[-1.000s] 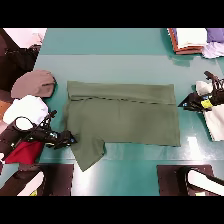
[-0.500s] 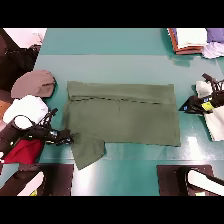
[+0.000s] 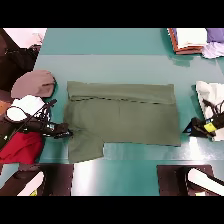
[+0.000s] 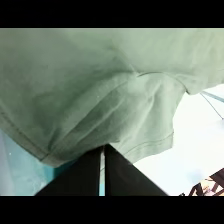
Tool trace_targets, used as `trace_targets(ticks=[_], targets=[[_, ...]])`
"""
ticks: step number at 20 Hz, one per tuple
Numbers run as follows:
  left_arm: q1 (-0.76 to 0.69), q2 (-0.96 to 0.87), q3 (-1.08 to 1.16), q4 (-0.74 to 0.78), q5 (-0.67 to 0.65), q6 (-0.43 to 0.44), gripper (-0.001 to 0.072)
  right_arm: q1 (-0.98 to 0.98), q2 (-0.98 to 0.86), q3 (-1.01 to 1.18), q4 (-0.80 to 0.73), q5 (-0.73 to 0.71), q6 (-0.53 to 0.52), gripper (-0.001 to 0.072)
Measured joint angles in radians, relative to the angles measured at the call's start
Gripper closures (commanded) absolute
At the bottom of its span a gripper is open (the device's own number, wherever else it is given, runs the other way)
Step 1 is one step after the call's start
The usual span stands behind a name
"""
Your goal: Fold the shirts.
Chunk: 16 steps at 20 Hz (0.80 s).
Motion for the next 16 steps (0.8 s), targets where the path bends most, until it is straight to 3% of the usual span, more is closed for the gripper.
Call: trace_targets(ticks=[4, 6, 7, 9, 10, 16], targets=[[0.0, 0.0, 0.006, -0.001, 0.011, 0.003, 0.0684, -0.039, -0.025, -0.105, 0.048, -0.028, -0.02, 0.0307], [0.0, 0.0, 0.007, -0.001, 0.013, 0.004, 0.0684, -0.045, -0.032, -0.135, 0.063, -0.031, -0.024, 0.0399], [0.0, 0.0, 0.007, 0.0, 0.013, 0.005, 0.0684, -0.045, -0.034, -0.146, 0.062, -0.036, -0.025, 0.0408], [0.0, 0.0, 0.007, 0.0, 0.014, 0.006, 0.0685, -0.029, -0.037, -0.161, 0.06, -0.048, -0.029, 0.0665], [0.0, 0.0, 0.007, 0.0, 0.013, 0.006, 0.0686, -0.015, -0.04, -0.166, 0.053, -0.055, -0.029, 0.0691], [0.0, 0.095, 0.016, 0.035, -0.073, -0.011, 0.0686, 0.067, 0.048, -0.118, 0.033, 0.006, -0.019, 0.0691]])
